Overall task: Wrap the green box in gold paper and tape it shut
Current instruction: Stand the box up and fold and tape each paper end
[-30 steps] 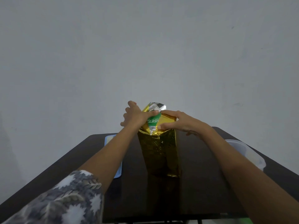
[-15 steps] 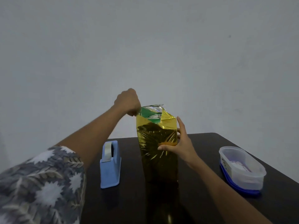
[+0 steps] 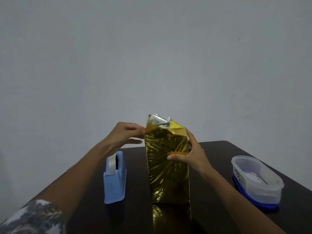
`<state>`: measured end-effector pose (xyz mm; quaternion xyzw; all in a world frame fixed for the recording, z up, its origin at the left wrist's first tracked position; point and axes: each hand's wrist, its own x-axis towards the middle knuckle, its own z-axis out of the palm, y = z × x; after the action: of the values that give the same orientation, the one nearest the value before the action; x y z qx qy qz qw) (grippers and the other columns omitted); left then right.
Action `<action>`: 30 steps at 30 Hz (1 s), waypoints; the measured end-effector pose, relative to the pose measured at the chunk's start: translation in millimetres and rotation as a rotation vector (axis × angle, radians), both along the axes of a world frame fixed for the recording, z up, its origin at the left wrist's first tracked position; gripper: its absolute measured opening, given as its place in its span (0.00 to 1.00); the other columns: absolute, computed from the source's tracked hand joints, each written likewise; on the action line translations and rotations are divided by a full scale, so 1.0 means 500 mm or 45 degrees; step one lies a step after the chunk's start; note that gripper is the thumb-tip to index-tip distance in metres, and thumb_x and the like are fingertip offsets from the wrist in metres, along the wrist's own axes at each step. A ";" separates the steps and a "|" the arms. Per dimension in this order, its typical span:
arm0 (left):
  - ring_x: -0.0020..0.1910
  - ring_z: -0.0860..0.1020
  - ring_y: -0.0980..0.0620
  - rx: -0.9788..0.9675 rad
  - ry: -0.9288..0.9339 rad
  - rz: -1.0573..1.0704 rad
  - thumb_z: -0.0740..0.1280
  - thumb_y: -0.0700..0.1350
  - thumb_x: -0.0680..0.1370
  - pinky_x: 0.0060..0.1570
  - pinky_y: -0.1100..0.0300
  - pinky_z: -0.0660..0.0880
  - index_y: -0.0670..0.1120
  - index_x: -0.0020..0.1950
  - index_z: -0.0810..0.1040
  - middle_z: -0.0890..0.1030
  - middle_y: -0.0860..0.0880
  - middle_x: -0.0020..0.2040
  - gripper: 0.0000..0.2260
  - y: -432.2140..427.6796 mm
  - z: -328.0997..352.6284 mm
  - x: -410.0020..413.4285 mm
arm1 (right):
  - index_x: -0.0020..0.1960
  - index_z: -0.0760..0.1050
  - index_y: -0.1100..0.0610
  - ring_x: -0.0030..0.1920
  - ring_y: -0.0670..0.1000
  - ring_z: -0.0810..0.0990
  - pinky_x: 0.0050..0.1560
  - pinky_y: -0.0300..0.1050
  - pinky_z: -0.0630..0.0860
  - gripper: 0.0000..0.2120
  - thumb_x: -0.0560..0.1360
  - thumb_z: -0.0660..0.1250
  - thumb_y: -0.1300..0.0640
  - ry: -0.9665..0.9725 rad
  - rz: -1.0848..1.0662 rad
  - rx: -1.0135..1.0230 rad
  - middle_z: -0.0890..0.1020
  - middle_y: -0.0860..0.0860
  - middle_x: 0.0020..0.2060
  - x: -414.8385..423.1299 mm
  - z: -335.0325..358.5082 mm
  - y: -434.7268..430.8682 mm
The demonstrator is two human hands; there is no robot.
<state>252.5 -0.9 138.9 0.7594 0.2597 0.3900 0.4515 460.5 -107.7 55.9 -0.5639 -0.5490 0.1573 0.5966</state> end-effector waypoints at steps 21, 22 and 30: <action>0.49 0.72 0.54 0.544 0.780 -0.255 0.67 0.46 0.76 0.38 0.71 0.74 0.53 0.62 0.76 0.73 0.55 0.60 0.15 -0.002 0.069 0.059 | 0.76 0.49 0.45 0.71 0.53 0.63 0.65 0.48 0.66 0.55 0.60 0.80 0.53 -0.094 -0.042 -0.013 0.64 0.50 0.72 -0.013 0.004 -0.018; 0.49 0.72 0.54 0.536 0.782 -0.257 0.66 0.46 0.76 0.39 0.71 0.74 0.52 0.64 0.76 0.73 0.54 0.60 0.15 0.000 0.069 0.058 | 0.76 0.49 0.45 0.71 0.53 0.63 0.66 0.48 0.66 0.55 0.60 0.80 0.53 -0.097 -0.041 -0.015 0.64 0.50 0.72 -0.014 0.003 -0.018; 0.50 0.73 0.54 0.579 0.880 -0.213 0.70 0.61 0.63 0.44 0.66 0.73 0.55 0.65 0.74 0.74 0.53 0.64 0.32 0.000 0.072 0.065 | 0.76 0.48 0.47 0.71 0.52 0.64 0.65 0.47 0.66 0.55 0.60 0.80 0.53 -0.093 -0.055 -0.023 0.66 0.51 0.72 -0.010 0.003 -0.015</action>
<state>285.1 -0.8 174.9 0.9442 0.2406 0.1217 0.1889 455.5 -115.0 57.5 -0.5863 -0.5566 0.1286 0.5744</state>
